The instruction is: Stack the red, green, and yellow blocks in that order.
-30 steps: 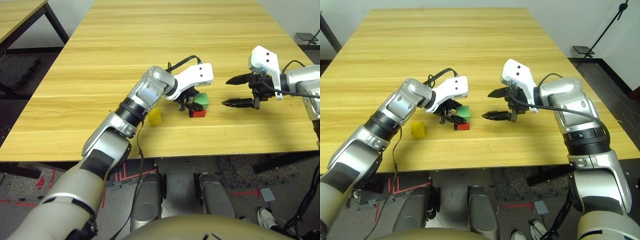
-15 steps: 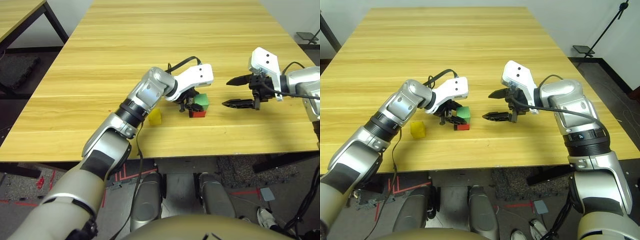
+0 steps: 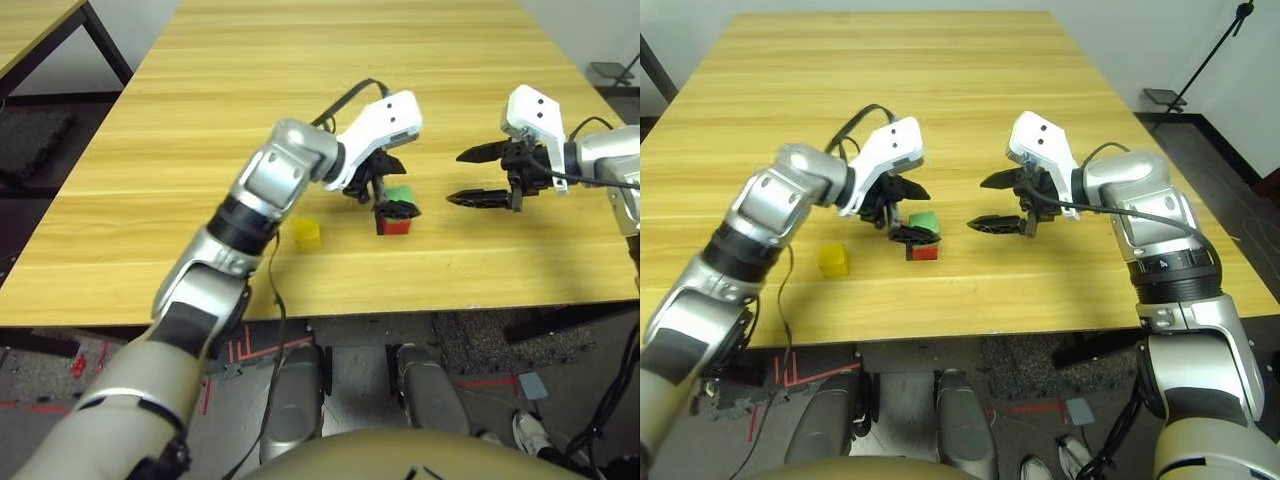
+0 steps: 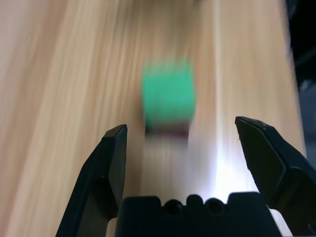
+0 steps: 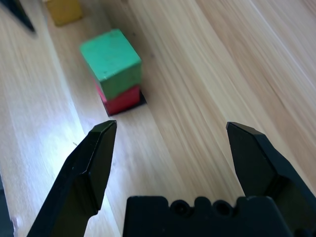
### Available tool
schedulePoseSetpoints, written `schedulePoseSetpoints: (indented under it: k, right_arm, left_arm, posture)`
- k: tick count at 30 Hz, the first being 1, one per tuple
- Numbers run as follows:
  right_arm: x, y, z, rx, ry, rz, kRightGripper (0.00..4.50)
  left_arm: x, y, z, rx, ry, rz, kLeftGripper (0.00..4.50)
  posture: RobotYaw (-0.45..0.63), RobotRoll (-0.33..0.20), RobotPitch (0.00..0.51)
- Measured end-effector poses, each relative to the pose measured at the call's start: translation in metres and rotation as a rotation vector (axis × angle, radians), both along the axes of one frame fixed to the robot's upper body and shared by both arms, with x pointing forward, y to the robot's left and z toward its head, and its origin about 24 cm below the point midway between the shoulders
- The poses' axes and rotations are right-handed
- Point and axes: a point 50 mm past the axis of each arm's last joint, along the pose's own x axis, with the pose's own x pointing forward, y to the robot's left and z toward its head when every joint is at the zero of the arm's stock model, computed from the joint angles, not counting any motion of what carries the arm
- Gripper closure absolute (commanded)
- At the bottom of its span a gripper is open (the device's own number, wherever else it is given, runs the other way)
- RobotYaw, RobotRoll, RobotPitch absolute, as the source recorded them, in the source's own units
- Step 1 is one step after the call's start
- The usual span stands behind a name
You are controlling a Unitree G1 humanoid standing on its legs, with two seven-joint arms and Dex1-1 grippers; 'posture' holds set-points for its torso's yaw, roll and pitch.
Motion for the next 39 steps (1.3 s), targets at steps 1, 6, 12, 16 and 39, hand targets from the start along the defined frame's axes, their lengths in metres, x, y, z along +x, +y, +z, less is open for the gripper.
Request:
schedulePoseSetpoints:
  k: [1,6,12,16,39]
  right_arm:
    - [0.000,0.002,0.000,0.001,-0.001,0.005,0.00]
    - [0.002,0.007,0.000,0.006,-0.002,0.022,0.00]
    - [0.005,0.010,0.007,0.008,-0.023,0.033,0.00]
    - [0.005,0.011,0.006,0.009,-0.021,0.036,0.00]
    - [0.001,0.005,-0.003,0.005,0.013,0.014,0.00]
  left_arm:
    - [-0.003,0.008,-0.004,0.024,0.009,0.011,0.03]
    - [-0.009,0.034,-0.022,0.102,0.008,0.040,0.03]
    - [-0.003,0.041,-0.033,0.124,-0.023,0.072,0.03]
    - [0.002,0.044,-0.045,0.147,-0.032,0.082,0.21]
    - [0.000,-0.040,0.057,-0.013,-0.044,-0.082,2.46]
  posture:
    - [0.21,-0.097,0.064]
    - [0.21,-0.106,0.064]
    - [0.21,-0.115,0.069]
    - [0.20,-0.115,0.070]
    - [0.19,-0.067,0.073]
